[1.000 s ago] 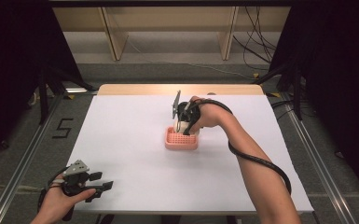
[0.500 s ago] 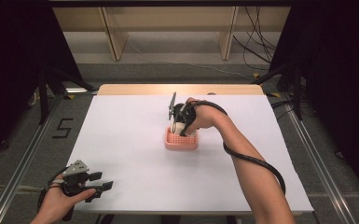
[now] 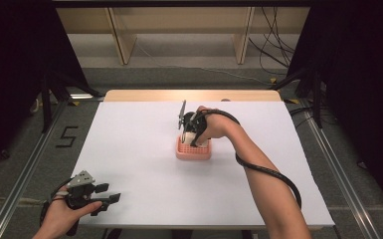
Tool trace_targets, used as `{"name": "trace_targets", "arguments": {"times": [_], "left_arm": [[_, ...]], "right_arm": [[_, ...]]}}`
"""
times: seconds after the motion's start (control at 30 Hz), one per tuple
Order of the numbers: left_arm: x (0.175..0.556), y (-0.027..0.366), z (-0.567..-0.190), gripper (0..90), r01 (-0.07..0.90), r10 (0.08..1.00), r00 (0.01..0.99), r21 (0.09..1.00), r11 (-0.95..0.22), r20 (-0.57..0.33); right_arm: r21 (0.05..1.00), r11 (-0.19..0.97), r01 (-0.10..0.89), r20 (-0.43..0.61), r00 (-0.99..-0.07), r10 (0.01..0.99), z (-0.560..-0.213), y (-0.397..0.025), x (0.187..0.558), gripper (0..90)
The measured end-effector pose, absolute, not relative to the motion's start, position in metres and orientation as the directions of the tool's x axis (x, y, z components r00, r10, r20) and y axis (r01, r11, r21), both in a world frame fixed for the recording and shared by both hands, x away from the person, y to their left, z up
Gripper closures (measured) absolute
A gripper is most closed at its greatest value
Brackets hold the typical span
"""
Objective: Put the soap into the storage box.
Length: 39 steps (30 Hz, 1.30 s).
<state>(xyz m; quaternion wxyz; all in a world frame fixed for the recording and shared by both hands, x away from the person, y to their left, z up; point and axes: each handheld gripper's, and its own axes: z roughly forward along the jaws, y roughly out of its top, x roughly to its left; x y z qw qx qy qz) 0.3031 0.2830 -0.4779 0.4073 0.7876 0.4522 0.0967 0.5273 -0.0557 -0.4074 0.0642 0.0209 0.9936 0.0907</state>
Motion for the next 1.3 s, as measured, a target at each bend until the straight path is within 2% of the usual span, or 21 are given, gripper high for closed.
{"name": "trace_targets", "arguments": {"times": [0.03,0.13,0.17,0.2,0.23,0.27,0.3,0.4,0.43,0.5,0.53,0.57,0.6,0.67,0.73,0.8,1.07,1.13,1.2,1.3], "left_arm": [[0.303,0.283,-0.478,34.8,0.633,0.791,0.572,0.729,-0.259,-0.216],[0.303,0.283,-0.478,34.8,0.632,0.794,0.569,0.731,-0.256,-0.214],[0.303,0.283,-0.478,34.8,0.632,0.795,0.567,0.732,-0.253,-0.215],[0.303,0.283,-0.478,34.8,0.636,0.795,0.567,0.728,-0.256,-0.215],[0.303,0.283,-0.478,34.8,0.641,0.795,0.565,0.724,-0.253,-0.222],[0.303,0.283,-0.478,34.8,0.642,0.795,0.564,0.724,-0.253,-0.222],[0.303,0.283,-0.478,34.8,0.642,0.794,0.566,0.723,-0.255,-0.223],[0.303,0.283,-0.478,34.8,0.636,0.793,0.569,0.728,-0.256,-0.218],[0.303,0.283,-0.478,34.8,0.635,0.794,0.568,0.729,-0.255,-0.216],[0.303,0.283,-0.478,34.8,0.637,0.793,0.569,0.726,-0.257,-0.219],[0.303,0.283,-0.478,34.8,0.642,0.795,0.565,0.724,-0.254,-0.222],[0.303,0.283,-0.478,34.8,0.642,0.795,0.565,0.724,-0.254,-0.222],[0.303,0.283,-0.478,34.8,0.642,0.794,0.566,0.723,-0.254,-0.224],[0.303,0.283,-0.478,34.8,0.643,0.794,0.566,0.723,-0.255,-0.224],[0.303,0.285,-0.477,34.8,0.64,0.79,0.575,0.718,-0.273,-0.212],[0.303,0.283,-0.478,34.8,0.642,0.794,0.566,0.723,-0.255,-0.222],[0.303,0.285,-0.477,34.8,0.638,0.791,0.576,0.72,-0.275,-0.208],[0.303,0.284,-0.477,34.8,0.637,0.791,0.571,0.726,-0.259,-0.219],[0.303,0.285,-0.477,34.8,0.635,0.787,0.582,0.719,-0.281,-0.206],[0.303,0.285,-0.477,34.8,0.636,0.787,0.581,0.72,-0.279,-0.207]], "right_arm": [[0.193,0.981,-0.012,-0.141,-0.99,0.016,-0.408,-0.055,0.531,50.5],[0.186,0.983,-0.005,-0.143,-0.989,0.022,-0.41,-0.054,0.531,50.5],[0.19,0.981,-0.031,-0.148,-0.989,-0.003,-0.411,-0.054,0.533,50.5],[0.168,0.984,0.056,-0.115,-0.99,0.076,-0.41,-0.054,0.527,50.5],[0.184,0.983,-0.018,-0.149,-0.989,0.01,-0.412,-0.053,0.532,50.5],[0.192,0.98,-0.051,-0.157,-0.987,-0.02,-0.413,-0.053,0.534,50.4],[0.184,0.983,0.021,-0.136,-0.99,0.047,-0.412,-0.052,0.529,50.5],[0.195,0.98,-0.029,-0.152,-0.988,0.002,-0.414,-0.052,0.534,50.5],[0.192,0.981,-0.009,-0.145,-0.989,0.019,-0.414,-0.052,0.532,50.4],[0.191,0.981,-0.034,-0.156,-0.988,-0.004,-0.414,-0.052,0.534,50.4],[0.178,0.984,0.018,-0.14,-0.989,0.043,-0.414,-0.051,0.53,50.5],[0.178,0.984,0.018,-0.14,-0.989,0.043,-0.414,-0.051,0.53,50.5],[0.194,0.98,-0.035,-0.159,-0.987,-0.004,-0.415,-0.051,0.535,50.4],[0.189,0.982,-0.002,-0.146,-0.989,0.026,-0.416,-0.052,0.533,50.4],[0.196,0.98,-0.037,-0.154,-0.988,-0.007,-0.417,-0.051,0.536,50.4],[0.18,0.983,0.019,-0.137,-0.99,0.044,-0.417,-0.051,0.532,50.4],[0.19,0.982,-0.005,-0.132,-0.991,0.02,-0.424,-0.05,0.534,50.4],[0.175,0.983,0.055,-0.12,-0.99,0.076,-0.424,-0.05,0.531,50.4],[0.18,0.983,-0.025,-0.145,-0.989,0.002,-0.426,-0.051,0.537,50.4],[0.181,0.983,-0.018,-0.144,-0.99,0.008,-0.428,-0.051,0.536,50.3]]}}
